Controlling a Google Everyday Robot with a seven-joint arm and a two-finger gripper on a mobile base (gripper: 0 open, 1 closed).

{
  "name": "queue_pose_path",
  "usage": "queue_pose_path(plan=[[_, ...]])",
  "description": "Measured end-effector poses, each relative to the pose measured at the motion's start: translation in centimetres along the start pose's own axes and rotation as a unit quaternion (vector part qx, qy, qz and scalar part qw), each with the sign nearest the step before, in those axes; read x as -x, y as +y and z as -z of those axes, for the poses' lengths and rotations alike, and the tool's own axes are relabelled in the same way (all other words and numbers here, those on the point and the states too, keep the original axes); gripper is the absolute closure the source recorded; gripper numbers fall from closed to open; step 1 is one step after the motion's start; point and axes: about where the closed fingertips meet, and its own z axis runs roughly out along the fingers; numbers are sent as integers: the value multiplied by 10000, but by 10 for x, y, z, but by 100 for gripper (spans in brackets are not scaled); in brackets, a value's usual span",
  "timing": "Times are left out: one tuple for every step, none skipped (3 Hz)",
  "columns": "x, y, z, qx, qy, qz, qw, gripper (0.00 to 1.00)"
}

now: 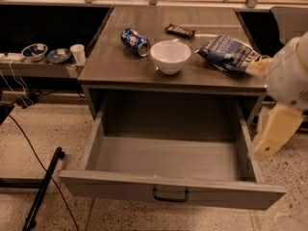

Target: Close top drawer

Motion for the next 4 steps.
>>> queue_pose_path(plan=[[-5,43,-51,274,-193,55,9994,27],[-20,67,-75,578,-57,-16,9983,50],[-20,66,-75,579,-59,-24,9983,73],[-31,90,-110,868,-106,-236,9959,96]])
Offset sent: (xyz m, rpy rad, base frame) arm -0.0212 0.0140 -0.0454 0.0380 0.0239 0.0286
